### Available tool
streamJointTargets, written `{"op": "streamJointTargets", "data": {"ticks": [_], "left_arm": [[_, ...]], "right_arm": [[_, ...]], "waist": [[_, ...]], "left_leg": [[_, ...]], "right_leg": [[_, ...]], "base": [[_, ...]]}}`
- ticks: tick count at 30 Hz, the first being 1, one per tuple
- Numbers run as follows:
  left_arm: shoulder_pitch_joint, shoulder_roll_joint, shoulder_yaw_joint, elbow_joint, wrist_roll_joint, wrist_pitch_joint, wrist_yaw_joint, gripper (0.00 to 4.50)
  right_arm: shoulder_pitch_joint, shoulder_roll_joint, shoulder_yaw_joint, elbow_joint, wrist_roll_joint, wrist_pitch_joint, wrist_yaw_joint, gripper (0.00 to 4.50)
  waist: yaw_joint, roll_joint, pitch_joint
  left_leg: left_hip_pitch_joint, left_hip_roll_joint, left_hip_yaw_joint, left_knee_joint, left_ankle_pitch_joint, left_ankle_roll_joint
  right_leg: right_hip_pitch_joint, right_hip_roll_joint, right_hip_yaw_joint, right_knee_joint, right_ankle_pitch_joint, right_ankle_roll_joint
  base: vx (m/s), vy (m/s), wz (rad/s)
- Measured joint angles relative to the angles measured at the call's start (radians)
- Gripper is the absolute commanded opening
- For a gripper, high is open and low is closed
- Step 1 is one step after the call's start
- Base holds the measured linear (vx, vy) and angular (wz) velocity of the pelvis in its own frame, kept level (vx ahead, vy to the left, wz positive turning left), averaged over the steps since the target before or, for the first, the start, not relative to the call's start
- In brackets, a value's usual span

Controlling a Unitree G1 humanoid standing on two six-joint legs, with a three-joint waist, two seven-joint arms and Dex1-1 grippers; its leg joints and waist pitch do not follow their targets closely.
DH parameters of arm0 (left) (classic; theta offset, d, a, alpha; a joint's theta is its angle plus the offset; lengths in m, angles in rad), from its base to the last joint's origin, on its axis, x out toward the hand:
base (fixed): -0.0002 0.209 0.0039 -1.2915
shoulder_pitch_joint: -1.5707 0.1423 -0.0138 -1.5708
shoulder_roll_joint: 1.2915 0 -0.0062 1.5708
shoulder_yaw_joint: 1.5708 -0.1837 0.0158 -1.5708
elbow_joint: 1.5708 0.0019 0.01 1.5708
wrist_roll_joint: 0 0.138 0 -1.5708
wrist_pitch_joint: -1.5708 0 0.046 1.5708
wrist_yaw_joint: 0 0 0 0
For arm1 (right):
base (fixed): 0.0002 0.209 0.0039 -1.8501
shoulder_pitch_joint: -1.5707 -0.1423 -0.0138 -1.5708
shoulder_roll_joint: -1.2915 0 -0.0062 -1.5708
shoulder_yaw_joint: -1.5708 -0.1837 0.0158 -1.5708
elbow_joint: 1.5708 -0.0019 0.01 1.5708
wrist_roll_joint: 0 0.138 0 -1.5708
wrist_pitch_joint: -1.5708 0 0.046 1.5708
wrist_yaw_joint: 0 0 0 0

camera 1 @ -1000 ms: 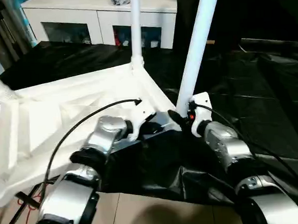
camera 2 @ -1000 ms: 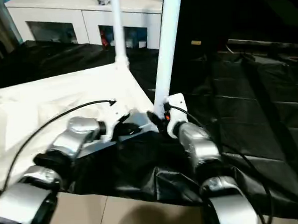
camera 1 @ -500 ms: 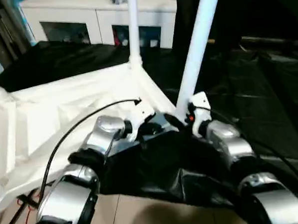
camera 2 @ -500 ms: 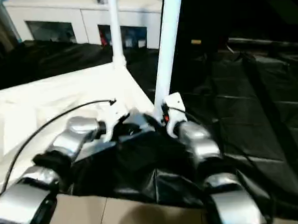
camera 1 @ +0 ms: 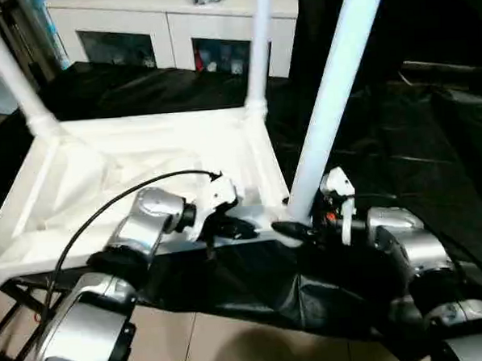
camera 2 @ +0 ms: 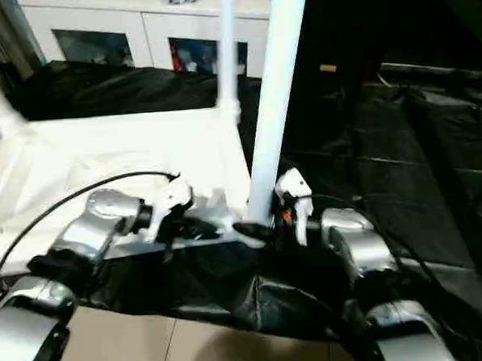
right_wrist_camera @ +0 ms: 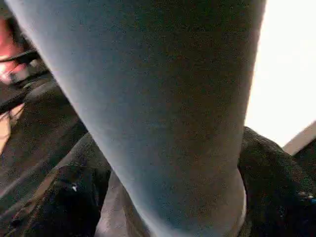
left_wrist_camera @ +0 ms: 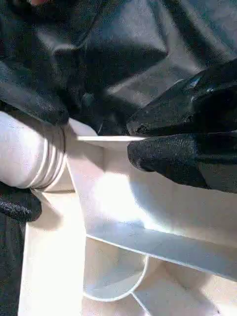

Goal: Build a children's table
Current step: Rotate leg to tighten

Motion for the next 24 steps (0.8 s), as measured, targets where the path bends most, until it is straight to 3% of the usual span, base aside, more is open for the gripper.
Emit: {"op": "streamJointTargets", "data": {"ticks": [8,16,20,24], "left_arm": [[0.009,0.013,-0.009,-0.021,-0.004,0.003,-0.023,0.00],[0.011,0.003,0.001,-0.021,-0.003,0.022,0.026,0.00],[0.001,-0.033,0.027,0.005,0.010,0.039,0.172,0.00],[-0.027,-0.088,0.043,0.043,0.022,0.072,0.309,0.00]], "right_arm": [[0.018,-0.004,0.003,-0.025,0.012,0.014,0.008,2.80],[0.020,0.014,-0.007,-0.027,0.009,0.017,-0.063,2.68],[-0.032,0.089,-0.057,0.065,-0.009,-0.018,-0.286,2.67],[-0.080,0.155,-0.110,0.137,-0.013,-0.037,-0.505,2.67]], "waist": [[0.005,0.000,0.000],[0.005,0.000,0.000],[-0.019,-0.001,0.000],[-0.031,-0.001,0.001]], "left_leg": [[0.000,0.000,0.000,0.000,0.000,0.000],[0.001,0.000,0.000,0.001,0.000,0.000],[0.002,0.000,0.000,0.002,0.000,-0.001],[0.002,-0.001,0.000,0.002,0.000,-0.001]], "right_leg": [[0.000,0.000,0.000,0.000,0.000,0.000],[0.000,0.000,0.000,0.001,0.000,0.000],[0.001,0.000,0.001,0.000,-0.002,0.004],[0.000,-0.001,0.001,0.000,-0.002,0.004]], "base": [[0.000,0.000,0.00],[0.000,0.000,0.00],[0.000,0.000,0.00],[0.000,0.000,0.00]]}}
